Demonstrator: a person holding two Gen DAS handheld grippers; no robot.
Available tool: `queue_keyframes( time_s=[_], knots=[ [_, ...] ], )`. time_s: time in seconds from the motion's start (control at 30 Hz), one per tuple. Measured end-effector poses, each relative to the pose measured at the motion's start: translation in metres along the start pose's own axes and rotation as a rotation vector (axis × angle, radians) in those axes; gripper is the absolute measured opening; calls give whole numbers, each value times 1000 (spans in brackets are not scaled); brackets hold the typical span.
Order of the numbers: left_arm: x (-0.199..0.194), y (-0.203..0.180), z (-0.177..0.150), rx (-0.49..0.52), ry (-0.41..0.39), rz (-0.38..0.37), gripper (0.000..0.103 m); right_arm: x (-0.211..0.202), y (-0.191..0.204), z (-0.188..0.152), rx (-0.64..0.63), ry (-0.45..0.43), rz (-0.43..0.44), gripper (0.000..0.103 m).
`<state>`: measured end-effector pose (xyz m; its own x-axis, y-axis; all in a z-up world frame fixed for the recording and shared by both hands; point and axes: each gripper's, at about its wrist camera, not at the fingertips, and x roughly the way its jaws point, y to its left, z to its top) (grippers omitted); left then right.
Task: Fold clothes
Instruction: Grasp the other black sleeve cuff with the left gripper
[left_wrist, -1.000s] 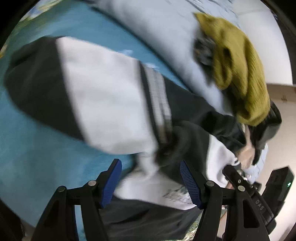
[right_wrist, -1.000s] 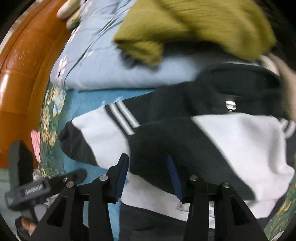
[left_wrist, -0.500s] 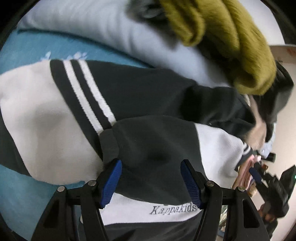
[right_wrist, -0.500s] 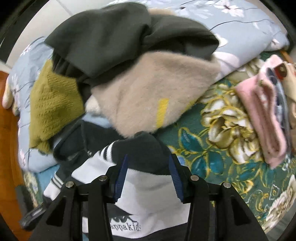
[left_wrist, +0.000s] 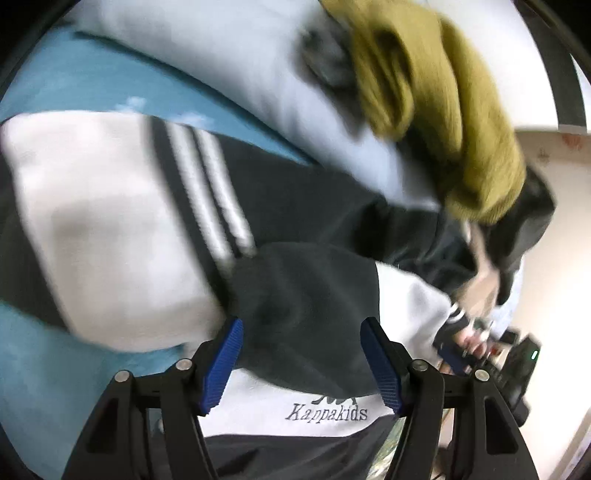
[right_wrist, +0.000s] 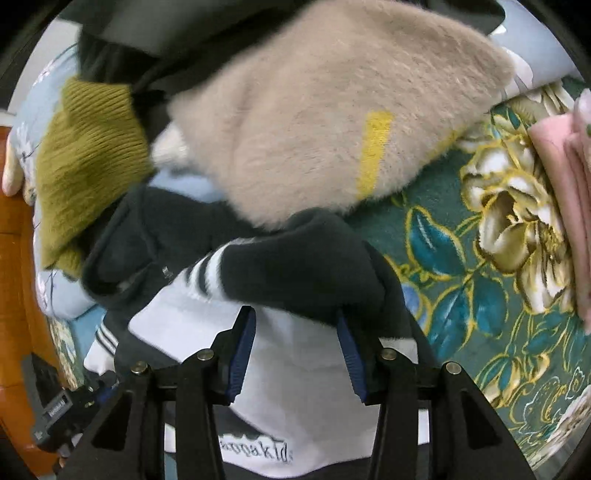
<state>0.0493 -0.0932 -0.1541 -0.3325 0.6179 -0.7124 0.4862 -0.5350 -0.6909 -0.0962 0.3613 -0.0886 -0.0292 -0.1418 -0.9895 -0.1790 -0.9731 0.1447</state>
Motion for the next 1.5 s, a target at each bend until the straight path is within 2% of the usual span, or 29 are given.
queue_keyframes(
  time_s=[0.1, 0.27, 0.37, 0.47, 0.67, 0.77, 0.8, 0.83, 0.87, 0.97, 1.1, 1.2, 1.3, 1.4, 1.5],
  knots=[
    [-42, 47, -2, -122, -123, -1, 70, -10, 9, -17, -22, 4, 0, 55],
    [-118, 171, -6, -462, -382, 77, 70, -24, 24, -50, -63, 36, -21, 55],
    [-144, 234, -6, -637, -473, 103, 69, -32, 29, -68, -75, 55, -34, 55],
    [-143, 266, 2, -676, -458, 139, 68, -39, 37, -85, -88, 73, -54, 55],
    [-131, 289, 16, -658, -390, 130, 61, -71, 46, -92, -128, 68, -94, 55],
    [-127, 297, 20, -683, -381, 122, 54, -82, 54, -96, -150, 56, -108, 55],
    [-128, 299, 21, -688, -388, 110, 49, -83, 57, -97, -156, 54, -111, 55],
    [-129, 300, 22, -693, -395, 98, 40, -85, 59, -98, -159, 50, -112, 55],
    [-131, 300, 24, -691, -392, 89, 19, -88, 60, -99, -161, 46, -112, 55],
    [-140, 290, 30, -651, -403, 99, 11, -96, 65, -104, -166, 37, -108, 55],
    [-165, 255, 31, -526, -455, 112, 10, -104, 67, -110, -177, 24, -98, 55],
    [-176, 195, 21, -370, -502, 114, 9, -111, 65, -112, -169, 4, -77, 55],
    [-209, 131, 11, -181, -555, 86, 9, -118, 58, -114, -152, -16, -50, 55],
    [-223, 72, -7, -43, -572, 46, 9, -123, 49, -116, -133, -31, -22, 55],
    [-218, 10, -23, 86, -568, -2, 9, -127, 35, -122, -108, -41, 5, 55]
  ],
)
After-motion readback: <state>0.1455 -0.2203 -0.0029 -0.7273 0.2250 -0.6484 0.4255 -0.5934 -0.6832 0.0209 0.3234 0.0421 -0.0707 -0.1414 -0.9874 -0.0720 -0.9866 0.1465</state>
